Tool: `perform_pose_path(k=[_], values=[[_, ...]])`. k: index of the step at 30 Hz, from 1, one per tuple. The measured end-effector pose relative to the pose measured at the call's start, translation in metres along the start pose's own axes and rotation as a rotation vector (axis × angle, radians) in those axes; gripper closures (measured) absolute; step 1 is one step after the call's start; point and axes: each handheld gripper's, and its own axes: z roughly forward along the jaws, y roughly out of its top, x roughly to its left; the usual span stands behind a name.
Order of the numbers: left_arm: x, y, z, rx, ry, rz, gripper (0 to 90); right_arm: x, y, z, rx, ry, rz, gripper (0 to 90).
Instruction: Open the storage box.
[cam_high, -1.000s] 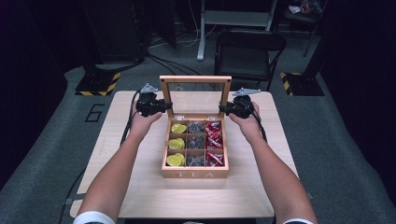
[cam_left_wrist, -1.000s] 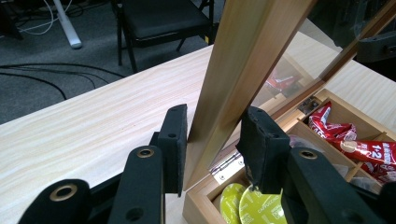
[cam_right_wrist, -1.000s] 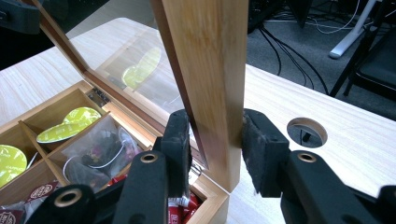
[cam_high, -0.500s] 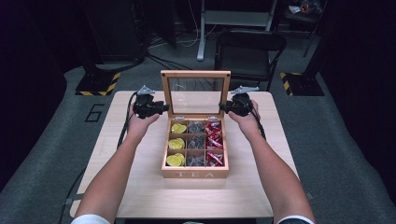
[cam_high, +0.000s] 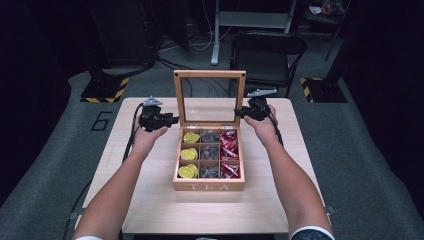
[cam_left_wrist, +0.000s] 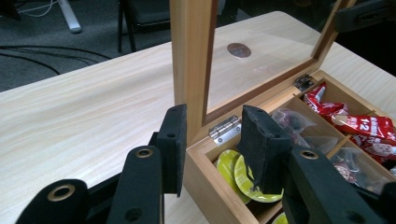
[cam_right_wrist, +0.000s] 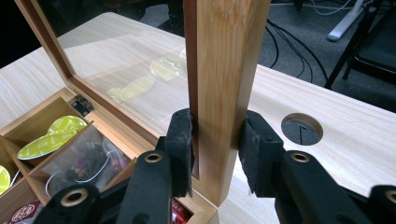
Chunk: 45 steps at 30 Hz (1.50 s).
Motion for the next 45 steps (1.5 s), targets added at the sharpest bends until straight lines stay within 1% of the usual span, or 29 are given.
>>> perform_pose_path(k=[1, 3, 6, 7, 8, 9, 11, 14, 15, 19, 27, 31, 36, 40, 45], values=[[0.000, -0.001, -0.001, 0.003, -0.004, 0.003, 61.8, 0.000, 0.000, 0.000, 0.003, -0.001, 0.012, 65.9], [0.000, -0.002, -0.001, 0.005, -0.004, 0.005, 61.8, -0.001, 0.001, 0.002, 0.004, 0.002, 0.014, 65.9], [0.002, -0.004, -0.002, 0.012, -0.002, 0.010, 61.8, -0.003, 0.002, 0.003, 0.006, 0.003, 0.032, 65.9], [0.001, -0.005, -0.002, 0.004, -0.003, 0.000, 61.9, -0.003, 0.002, 0.004, 0.009, 0.004, 0.042, 65.8], [0.002, -0.006, -0.002, 0.007, -0.004, 0.001, 62.1, -0.003, 0.002, 0.004, 0.009, 0.002, 0.048, 65.8], [0.003, -0.006, -0.003, 0.008, -0.002, 0.004, 62.1, -0.004, 0.003, 0.005, 0.009, 0.002, 0.044, 65.8], [0.003, -0.007, -0.004, 0.006, -0.003, 0.005, 62.1, -0.004, 0.003, 0.005, 0.017, 0.001, 0.057, 65.8], [0.003, -0.008, -0.005, 0.006, 0.001, 0.006, 62.2, -0.006, 0.004, 0.007, 0.022, 0.005, 0.059, 65.7], [0.003, -0.008, -0.006, 0.008, 0.002, 0.014, 62.1, -0.006, 0.005, 0.007, 0.023, 0.006, 0.062, 65.7], [0.002, -0.007, -0.009, -0.001, 0.001, 0.012, 62.1, -0.006, 0.005, 0.008, 0.020, 0.004, 0.068, 65.6], [0.000, -0.006, -0.009, 0.004, -0.002, 0.015, 62.1, -0.005, 0.005, 0.007, 0.026, -0.001, 0.064, 65.5], [0.001, -0.007, -0.007, 0.010, 0.000, 0.020, 62.0, -0.004, 0.005, 0.007, 0.028, -0.006, 0.053, 65.3], [0.001, -0.007, -0.007, 0.013, -0.003, 0.015, 61.3, -0.003, 0.005, 0.006, 0.032, -0.011, 0.041, 64.7], [0.000, -0.008, -0.006, 0.015, -0.005, 0.006, 60.2, -0.001, 0.005, 0.004, 0.046, -0.019, 0.042, 59.9], [0.000, -0.008, -0.007, 0.021, -0.016, -0.007, 57.5, 0.002, 0.007, -0.003, 0.044, -0.028, 0.016, 56.2]])
